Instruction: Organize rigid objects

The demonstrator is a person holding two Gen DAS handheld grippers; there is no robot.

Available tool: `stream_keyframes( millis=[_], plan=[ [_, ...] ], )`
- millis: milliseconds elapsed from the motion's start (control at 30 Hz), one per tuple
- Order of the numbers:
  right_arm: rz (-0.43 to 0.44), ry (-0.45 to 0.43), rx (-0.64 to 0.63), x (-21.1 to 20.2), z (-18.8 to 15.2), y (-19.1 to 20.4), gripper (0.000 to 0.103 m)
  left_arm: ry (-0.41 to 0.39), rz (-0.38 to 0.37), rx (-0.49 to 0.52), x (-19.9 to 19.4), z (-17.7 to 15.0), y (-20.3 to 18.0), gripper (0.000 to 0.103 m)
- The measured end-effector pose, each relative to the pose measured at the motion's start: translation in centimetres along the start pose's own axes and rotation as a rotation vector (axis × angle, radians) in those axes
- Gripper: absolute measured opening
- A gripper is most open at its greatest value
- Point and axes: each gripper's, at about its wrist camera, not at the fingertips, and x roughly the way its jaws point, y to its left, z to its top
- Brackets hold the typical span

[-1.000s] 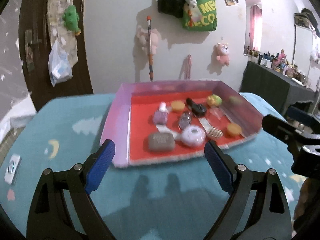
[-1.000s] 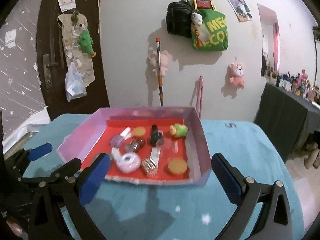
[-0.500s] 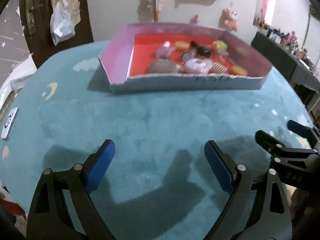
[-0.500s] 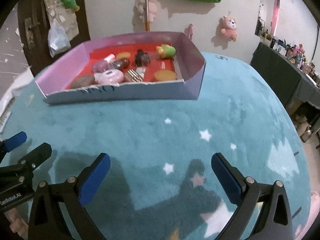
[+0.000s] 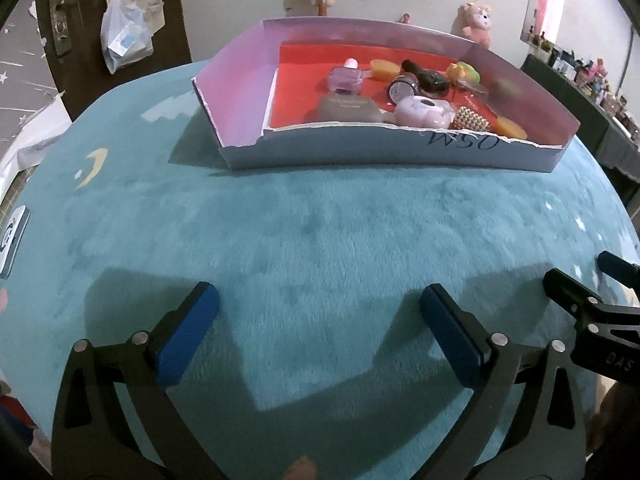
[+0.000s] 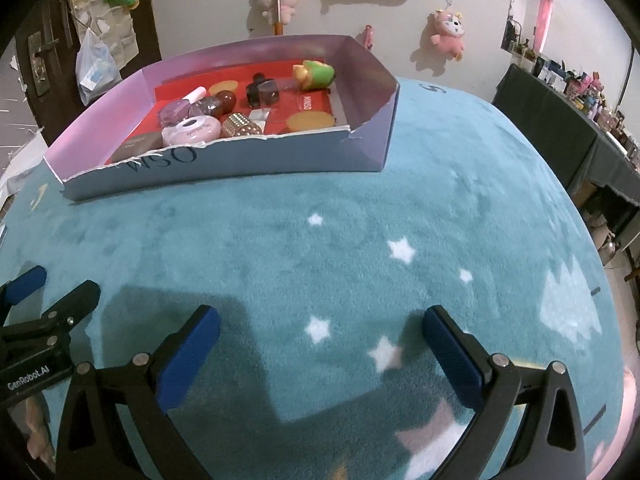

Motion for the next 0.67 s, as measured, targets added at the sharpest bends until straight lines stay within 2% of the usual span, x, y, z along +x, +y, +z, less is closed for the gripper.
stream_keyframes(
  millis=[667],
  plan=[
    [0.003, 0.005, -0.004, 0.26, 0.53, -0.04, 0.103, -0.003, -0.001, -0.003, 0.11, 0.08, -0.04, 0.103]
  ],
)
